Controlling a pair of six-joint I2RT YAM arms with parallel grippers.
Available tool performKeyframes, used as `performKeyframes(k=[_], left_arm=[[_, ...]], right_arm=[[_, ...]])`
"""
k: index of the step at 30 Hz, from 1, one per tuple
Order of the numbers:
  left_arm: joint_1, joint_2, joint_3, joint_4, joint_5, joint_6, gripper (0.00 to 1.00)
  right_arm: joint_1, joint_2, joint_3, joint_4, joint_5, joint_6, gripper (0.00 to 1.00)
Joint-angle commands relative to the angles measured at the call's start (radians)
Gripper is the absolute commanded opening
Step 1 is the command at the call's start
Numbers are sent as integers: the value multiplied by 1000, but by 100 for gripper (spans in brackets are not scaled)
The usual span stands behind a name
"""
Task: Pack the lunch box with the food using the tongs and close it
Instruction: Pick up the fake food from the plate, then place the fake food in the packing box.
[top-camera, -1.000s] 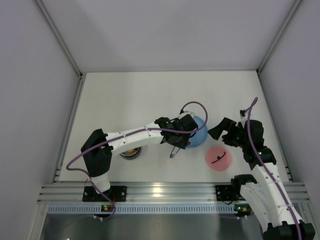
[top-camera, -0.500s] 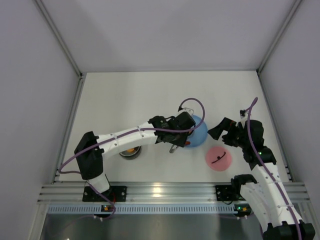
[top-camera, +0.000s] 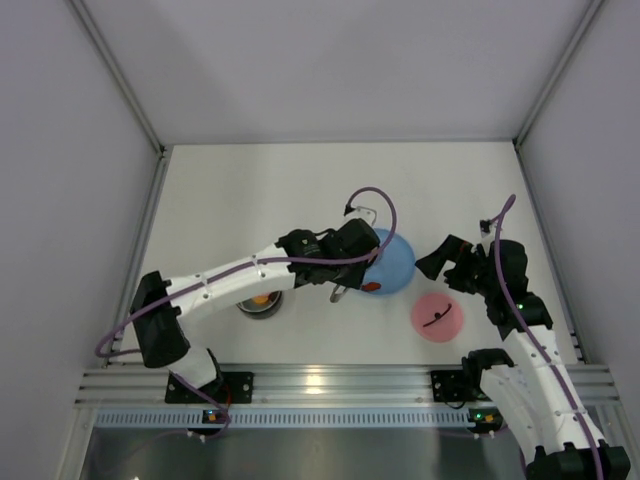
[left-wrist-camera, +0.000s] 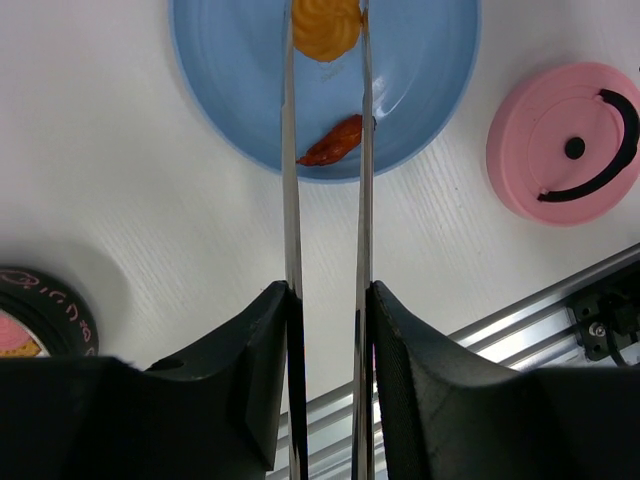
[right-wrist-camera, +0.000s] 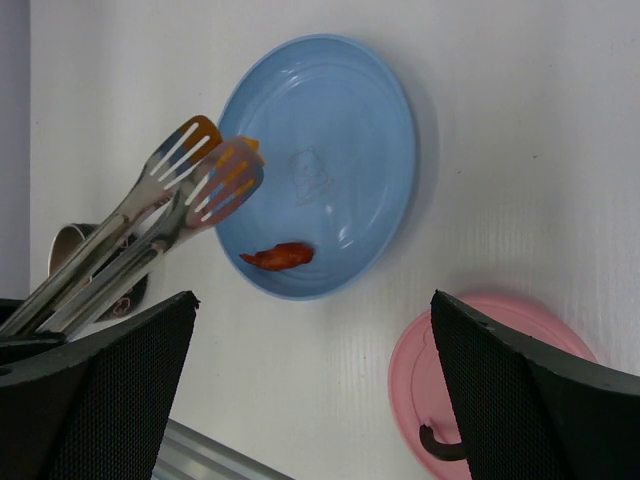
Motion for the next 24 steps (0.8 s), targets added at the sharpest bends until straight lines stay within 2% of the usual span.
performKeyframes(k=[1, 11, 19, 24], left_arm=[[-3, -133, -19, -41, -53, -27, 41], [-3, -457, -163, -255, -143, -130, 41], [-3, -704, -288, -482, -177, -277, 41], [-3, -836, -357, -568, -185, -353, 41]], right_arm=[[-12, -1, 24, 32, -8, -9, 100], [-13, 22, -2, 81, -25, 8, 99], [-12, 45, -12, 110, -25, 12, 100], [-12, 61, -18, 131, -28, 15, 99]])
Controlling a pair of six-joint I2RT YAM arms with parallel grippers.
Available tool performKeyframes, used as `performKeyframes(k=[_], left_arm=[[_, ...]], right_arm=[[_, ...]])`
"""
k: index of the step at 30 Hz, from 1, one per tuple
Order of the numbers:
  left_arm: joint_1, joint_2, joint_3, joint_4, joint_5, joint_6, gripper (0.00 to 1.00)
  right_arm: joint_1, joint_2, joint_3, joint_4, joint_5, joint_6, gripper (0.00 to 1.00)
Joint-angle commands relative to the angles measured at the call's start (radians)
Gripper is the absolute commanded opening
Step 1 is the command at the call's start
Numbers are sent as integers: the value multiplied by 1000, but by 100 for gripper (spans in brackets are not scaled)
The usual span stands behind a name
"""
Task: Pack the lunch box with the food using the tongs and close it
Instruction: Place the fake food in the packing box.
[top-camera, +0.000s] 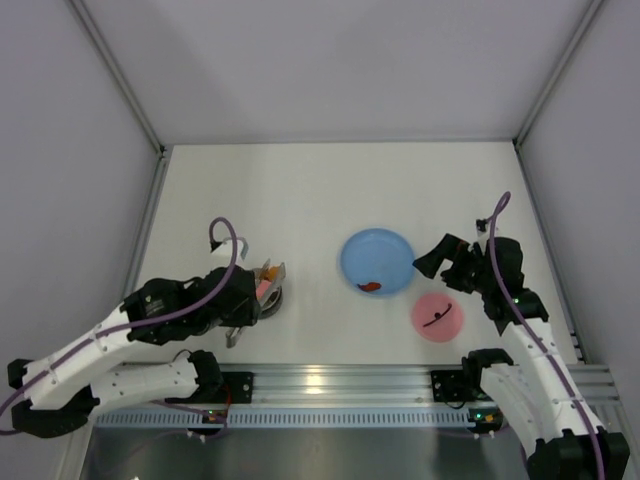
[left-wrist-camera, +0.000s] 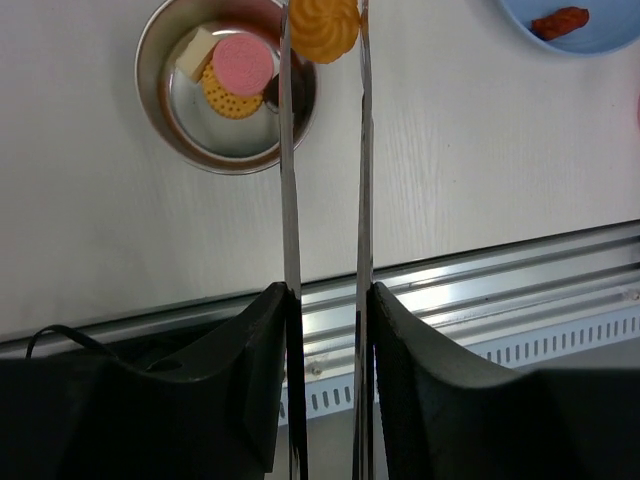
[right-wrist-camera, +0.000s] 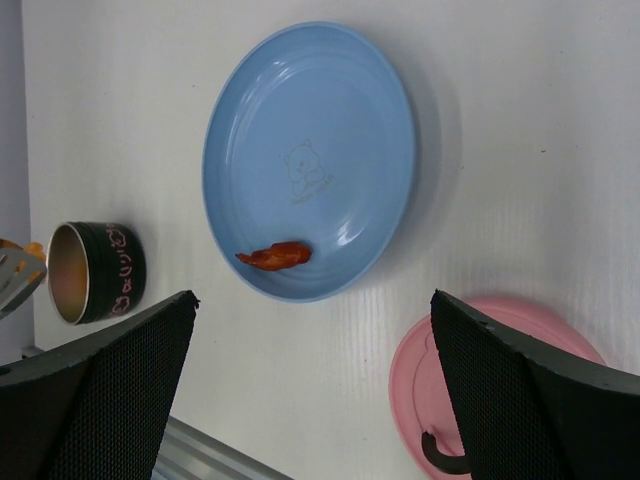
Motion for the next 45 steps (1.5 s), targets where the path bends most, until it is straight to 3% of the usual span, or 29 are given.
performKeyframes(k=[1, 27, 37, 45], left_arm=[[-3, -72, -34, -115, -34, -90, 41], [-3, -117, -77, -132, -57, -138, 52], [-3, 149, 161, 26, -52, 55, 51], [-4, 403, 238, 280, 109, 206, 50]], right_arm=[[-12, 13, -4, 92, -12, 4, 100], [-12, 31, 1, 101, -19, 0, 99], [-12, 20, 4, 84, -17, -3, 100], [-12, -4, 1, 66, -11, -1, 99]])
